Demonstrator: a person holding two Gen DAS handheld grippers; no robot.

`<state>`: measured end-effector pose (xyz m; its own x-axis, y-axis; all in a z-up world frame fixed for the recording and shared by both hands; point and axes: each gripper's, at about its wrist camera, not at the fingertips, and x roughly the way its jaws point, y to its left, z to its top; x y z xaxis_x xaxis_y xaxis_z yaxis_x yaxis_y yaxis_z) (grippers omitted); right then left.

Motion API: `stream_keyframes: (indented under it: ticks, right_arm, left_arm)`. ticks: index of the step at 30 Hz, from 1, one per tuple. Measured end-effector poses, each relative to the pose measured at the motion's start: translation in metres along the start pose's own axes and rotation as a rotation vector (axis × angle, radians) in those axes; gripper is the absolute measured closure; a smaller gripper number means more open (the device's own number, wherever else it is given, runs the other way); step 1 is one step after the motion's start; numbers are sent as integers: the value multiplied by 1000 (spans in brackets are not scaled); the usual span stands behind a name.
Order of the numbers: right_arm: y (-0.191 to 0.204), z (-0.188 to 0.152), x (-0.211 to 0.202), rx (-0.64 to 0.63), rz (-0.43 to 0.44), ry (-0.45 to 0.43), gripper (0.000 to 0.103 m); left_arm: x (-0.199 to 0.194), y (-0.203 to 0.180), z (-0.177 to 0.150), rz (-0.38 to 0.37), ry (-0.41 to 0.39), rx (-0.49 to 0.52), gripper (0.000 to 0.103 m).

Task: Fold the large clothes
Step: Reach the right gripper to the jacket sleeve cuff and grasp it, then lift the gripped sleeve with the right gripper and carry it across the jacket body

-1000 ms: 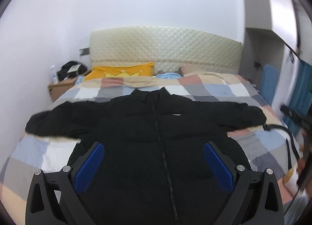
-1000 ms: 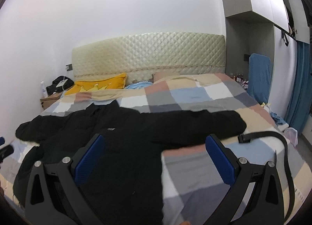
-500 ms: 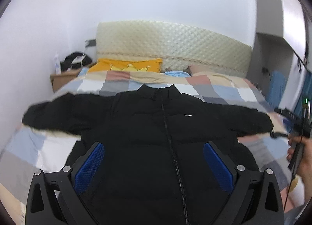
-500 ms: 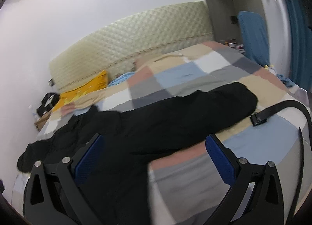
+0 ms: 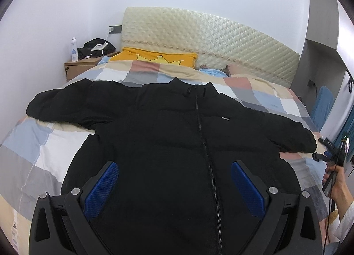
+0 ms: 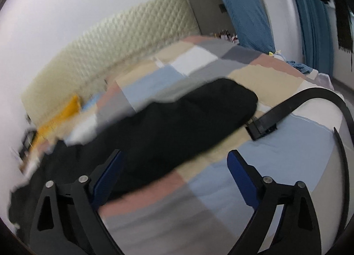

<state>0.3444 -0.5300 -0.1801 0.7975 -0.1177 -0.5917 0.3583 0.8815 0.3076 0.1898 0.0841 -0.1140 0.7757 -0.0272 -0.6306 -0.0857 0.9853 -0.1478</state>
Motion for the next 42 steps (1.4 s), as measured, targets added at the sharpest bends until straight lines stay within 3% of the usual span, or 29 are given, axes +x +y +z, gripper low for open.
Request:
stream_keyframes:
  ticks: [4,11,16,20,24,25,33,40,42]
  right_arm:
    - [-21,-5,18,-16,-1,17,12]
    - [-87,-14,36,308,106,-55,12]
    - [-99,-24,61,374,102,-29,12]
    - [-94,-14,71,391,197,-68,13]
    - [-101,-11,100,526,287,-53,42]
    - [-102,-13,108,552,299,-43,44]
    - [-93,2,137,538,248,-33,44]
    - [-110,26,140,645,227,-152,44]
    - [-109,35,144,645,207,-145,44]
  left_arm:
    - [6,-2,-1,-4,13,-4,0]
    - [12,4,6,-14,-23,-60,0]
    - [24,5,5,-19,-5,-79,0]
    - [32,6,3,-15,2,-82,0]
    - [39,10,2,-13,19,-90,0]
    - [40,11,2,-13,20,-95,0]
    - [58,21,4,7,41,-128,0]
    - [68,25,3,70,15,-109,0]
    - [72,23,1,87,8,-86,0]
